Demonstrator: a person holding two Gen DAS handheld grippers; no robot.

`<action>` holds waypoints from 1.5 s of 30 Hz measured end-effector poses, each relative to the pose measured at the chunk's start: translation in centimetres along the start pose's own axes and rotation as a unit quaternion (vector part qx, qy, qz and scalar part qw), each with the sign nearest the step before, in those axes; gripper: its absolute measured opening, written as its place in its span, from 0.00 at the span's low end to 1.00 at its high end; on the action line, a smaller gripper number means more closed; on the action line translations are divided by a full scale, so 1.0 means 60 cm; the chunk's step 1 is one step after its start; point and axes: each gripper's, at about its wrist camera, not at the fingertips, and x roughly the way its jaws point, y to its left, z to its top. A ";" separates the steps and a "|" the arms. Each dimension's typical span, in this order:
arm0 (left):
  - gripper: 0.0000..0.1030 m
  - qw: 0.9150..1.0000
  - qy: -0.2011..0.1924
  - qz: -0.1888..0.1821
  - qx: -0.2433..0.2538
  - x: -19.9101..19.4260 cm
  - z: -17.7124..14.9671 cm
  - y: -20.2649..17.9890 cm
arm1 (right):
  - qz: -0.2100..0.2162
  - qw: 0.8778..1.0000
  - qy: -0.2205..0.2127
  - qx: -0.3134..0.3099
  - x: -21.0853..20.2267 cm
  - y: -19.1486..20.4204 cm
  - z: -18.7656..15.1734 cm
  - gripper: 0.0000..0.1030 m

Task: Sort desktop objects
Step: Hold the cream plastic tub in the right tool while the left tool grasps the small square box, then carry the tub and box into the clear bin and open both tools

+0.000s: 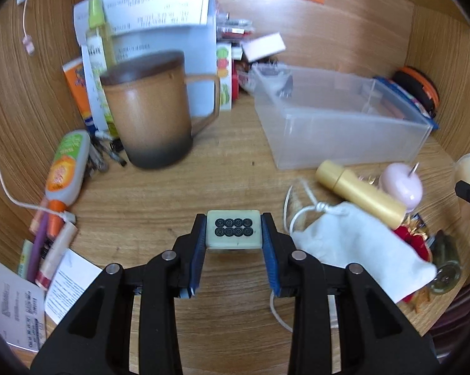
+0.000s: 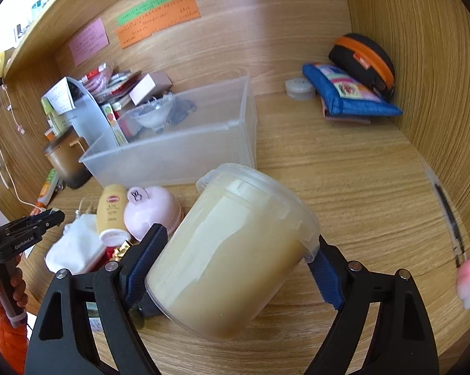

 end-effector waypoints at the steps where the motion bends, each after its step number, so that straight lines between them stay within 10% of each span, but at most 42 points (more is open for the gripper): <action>1: 0.32 1.000 -0.005 0.007 0.003 -0.004 0.003 -0.002 | 0.000 1.000 -0.004 -0.002 -0.004 0.001 0.003 0.82; 45: 0.32 0.991 -0.058 -0.118 0.017 -0.074 0.225 -0.059 | 0.048 0.985 -0.064 -0.152 -0.009 0.095 0.205 0.82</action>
